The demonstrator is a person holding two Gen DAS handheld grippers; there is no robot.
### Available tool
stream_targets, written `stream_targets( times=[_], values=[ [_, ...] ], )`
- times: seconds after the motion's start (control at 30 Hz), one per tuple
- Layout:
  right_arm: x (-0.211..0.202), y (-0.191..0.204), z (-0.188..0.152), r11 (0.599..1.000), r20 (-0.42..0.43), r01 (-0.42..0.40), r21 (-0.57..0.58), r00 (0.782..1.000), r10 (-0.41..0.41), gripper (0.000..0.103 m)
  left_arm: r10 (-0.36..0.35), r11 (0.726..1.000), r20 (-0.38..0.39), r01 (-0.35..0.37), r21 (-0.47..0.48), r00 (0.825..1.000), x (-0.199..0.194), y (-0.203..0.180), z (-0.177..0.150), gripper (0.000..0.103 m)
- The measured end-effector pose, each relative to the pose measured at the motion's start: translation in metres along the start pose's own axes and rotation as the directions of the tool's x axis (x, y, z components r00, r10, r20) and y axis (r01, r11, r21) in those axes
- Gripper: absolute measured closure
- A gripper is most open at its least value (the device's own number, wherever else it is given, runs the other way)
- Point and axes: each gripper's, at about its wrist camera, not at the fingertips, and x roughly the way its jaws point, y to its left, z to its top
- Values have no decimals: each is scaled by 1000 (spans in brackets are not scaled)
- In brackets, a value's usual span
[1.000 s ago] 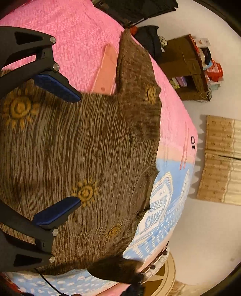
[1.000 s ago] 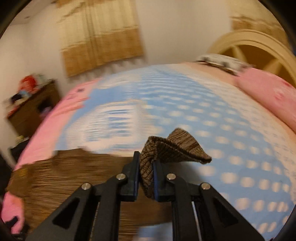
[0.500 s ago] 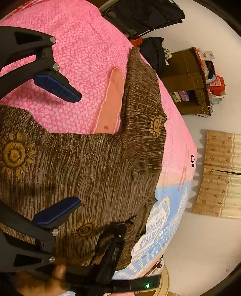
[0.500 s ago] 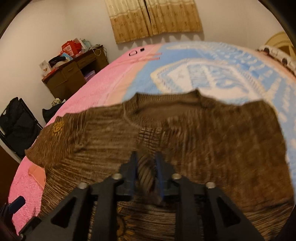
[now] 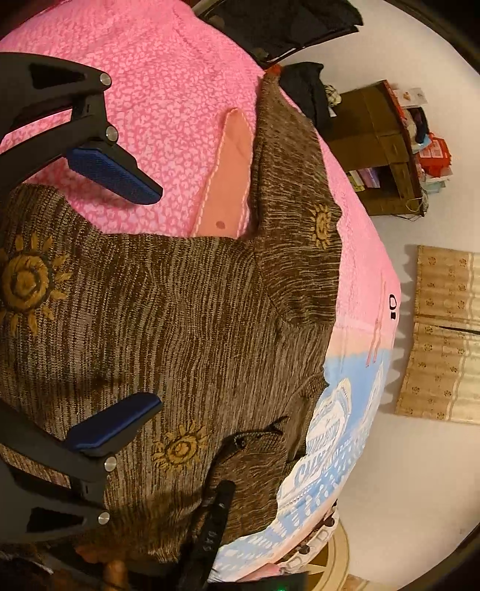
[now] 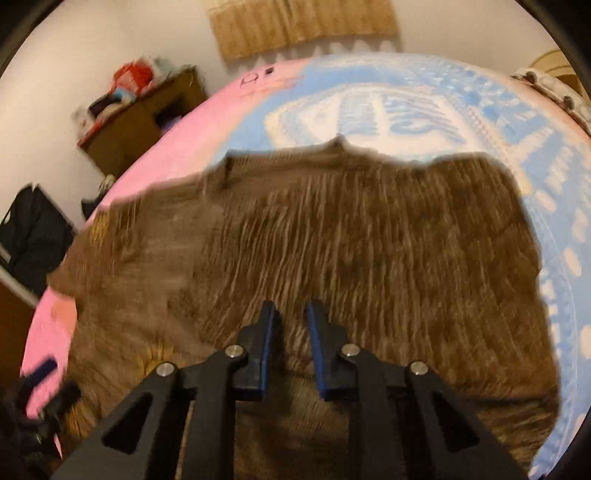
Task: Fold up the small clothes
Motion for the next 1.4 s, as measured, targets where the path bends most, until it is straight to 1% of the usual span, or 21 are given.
stream_targets(
  times=[0.1,0.13,0.17,0.23,0.37,0.5,0.53,0.6,0.63,0.67,0.73,0.83,0.93,1.0,1.1,1.13,1.17,1.23,1.27,1.33,1.4],
  values=[
    [-11,10,11,999,19,-27,-37,999,28,78,4,1000,-1,-4,9,1000,1,-4,2,1],
    [-14,11,19,999,45,-28,-37,999,30,73,6,1000,0,-6,13,1000,2,-5,3,1],
    [-17,13,31,999,84,-17,-44,996,21,62,9,1000,2,-9,16,1000,2,-6,3,1],
    [-12,21,47,997,114,7,-82,993,2,55,15,1000,-1,-15,22,1000,3,-6,3,1],
    [26,39,71,971,91,85,-223,994,-66,56,27,999,-9,-27,17,1000,7,-1,4,1],
    [60,42,64,952,-29,34,-304,999,-45,57,23,1000,-21,-22,8,1000,14,3,5,1],
    [61,47,59,939,-10,46,-341,999,-53,57,20,1000,-23,-20,9,1000,16,3,5,1],
    [62,54,52,919,-8,47,-393,999,-54,62,14,1000,-26,-14,10,1000,19,2,6,1],
    [61,55,51,916,-16,37,-399,999,-48,72,10,1000,-29,-10,10,1000,20,1,7,1],
    [59,57,51,918,-28,24,-396,999,-38,82,6,1000,-31,-6,11,999,21,0,7,1],
    [59,59,52,918,-24,40,-396,998,-53,88,2,1000,-32,-2,15,999,22,-2,6,1],
    [64,65,58,926,10,66,-373,998,-67,91,4,1000,-36,-4,18,999,23,-2,5,1],
    [68,55,70,959,53,81,-273,996,-70,91,10,1000,-30,-10,12,999,22,-1,6,1],
    [69,50,76,971,63,80,-225,996,-67,90,7,1000,-31,-7,5,999,21,0,6,1],
    [74,52,77,971,35,85,-225,996,-79,85,7,1000,-34,-6,16,999,19,-2,5,1],
    [70,51,78,973,39,76,-219,997,-69,76,12,1000,-29,-11,24,1000,18,-3,5,1],
    [64,48,79,976,50,63,-208,997,-54,61,17,999,-25,-16,29,1000,16,-3,4,1],
    [39,36,81,986,137,61,-154,990,-40,52,17,999,-20,-17,28,1000,14,-2,4,1],
    [19,26,80,991,191,51,-121,981,-28,55,18,1000,-17,-17,23,1000,12,-1,4,1],
    [0,5,78,991,203,96,-92,976,-75,58,17,1000,-15,-17,13,1000,10,0,4,1],
    [-10,-21,73,986,196,157,-62,970,-142,71,6,1000,-17,-6,-4,1000,8,0,4,1]
  ],
)
